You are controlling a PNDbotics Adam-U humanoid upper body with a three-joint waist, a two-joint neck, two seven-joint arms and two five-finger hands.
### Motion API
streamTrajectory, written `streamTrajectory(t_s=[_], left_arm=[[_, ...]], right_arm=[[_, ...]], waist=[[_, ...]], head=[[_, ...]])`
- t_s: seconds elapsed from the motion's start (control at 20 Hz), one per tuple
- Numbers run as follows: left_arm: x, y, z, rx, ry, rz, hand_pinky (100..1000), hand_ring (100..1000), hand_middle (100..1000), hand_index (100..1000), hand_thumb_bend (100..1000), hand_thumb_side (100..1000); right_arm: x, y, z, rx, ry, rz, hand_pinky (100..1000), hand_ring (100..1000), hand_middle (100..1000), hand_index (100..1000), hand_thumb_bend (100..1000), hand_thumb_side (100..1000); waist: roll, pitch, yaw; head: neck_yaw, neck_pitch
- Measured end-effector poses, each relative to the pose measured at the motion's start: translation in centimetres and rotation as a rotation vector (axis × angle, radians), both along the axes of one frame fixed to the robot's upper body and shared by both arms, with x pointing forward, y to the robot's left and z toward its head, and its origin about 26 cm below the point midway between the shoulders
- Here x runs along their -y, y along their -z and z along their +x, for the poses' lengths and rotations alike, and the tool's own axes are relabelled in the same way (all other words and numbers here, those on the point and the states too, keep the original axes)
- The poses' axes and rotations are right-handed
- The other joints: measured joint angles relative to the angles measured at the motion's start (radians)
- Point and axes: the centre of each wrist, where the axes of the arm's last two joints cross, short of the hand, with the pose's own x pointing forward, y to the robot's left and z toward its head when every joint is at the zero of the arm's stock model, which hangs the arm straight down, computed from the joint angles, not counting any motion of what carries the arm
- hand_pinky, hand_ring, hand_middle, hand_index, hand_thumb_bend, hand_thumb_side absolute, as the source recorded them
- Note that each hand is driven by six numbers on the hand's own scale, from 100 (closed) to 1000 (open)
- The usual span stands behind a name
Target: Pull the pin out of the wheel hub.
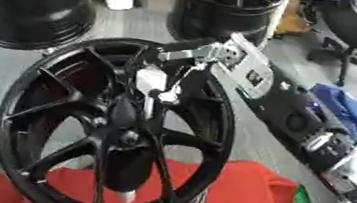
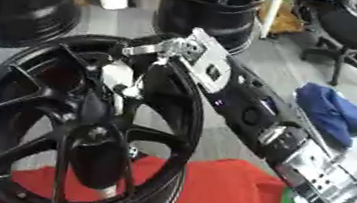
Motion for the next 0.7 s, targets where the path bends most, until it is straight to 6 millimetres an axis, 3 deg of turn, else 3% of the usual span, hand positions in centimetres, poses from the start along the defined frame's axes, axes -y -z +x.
streamTrajectory(t_s=[0.05,0.25,0.4,0.45,0.55,0.7], left_arm=[[0.0,0.0,0.0,0.000,0.000,0.000,553,688,632,799,455,641],[0.0,0.0,0.0,-0.001,0.001,0.000,553,688,633,800,456,640],[0.0,0.0,0.0,-0.001,0.001,0.000,558,689,633,800,456,640],[0.0,0.0,0.0,-0.001,0.001,0.000,559,689,633,798,456,640],[0.0,0.0,0.0,-0.002,0.001,0.000,561,689,633,800,457,640],[0.0,0.0,0.0,-0.002,0.002,0.000,565,689,633,802,458,639]], right_arm=[[0.0,0.0,0.0,-0.001,0.001,0.005,815,835,768,738,100,252],[0.1,-0.3,0.1,-0.009,-0.005,0.058,785,782,670,694,100,226],[0.1,-1.2,0.3,0.010,-0.012,0.100,782,775,668,700,100,218],[0.1,-1.5,0.3,0.018,-0.014,0.112,792,792,725,739,100,218],[0.1,-1.9,0.4,0.029,-0.018,0.125,828,873,928,886,100,230],[0.2,-2.2,0.2,0.032,-0.022,0.122,860,937,1000,994,100,263]], waist=[[0.000,0.000,0.000],[-0.001,0.001,0.002],[-0.001,0.001,0.002],[-0.001,0.001,0.002],[-0.004,0.001,0.002],[-0.005,0.001,0.002]], head=[[0.000,0.000],[0.000,0.000],[0.000,0.000],[0.000,0.000],[-0.002,0.000],[-0.003,0.000]])
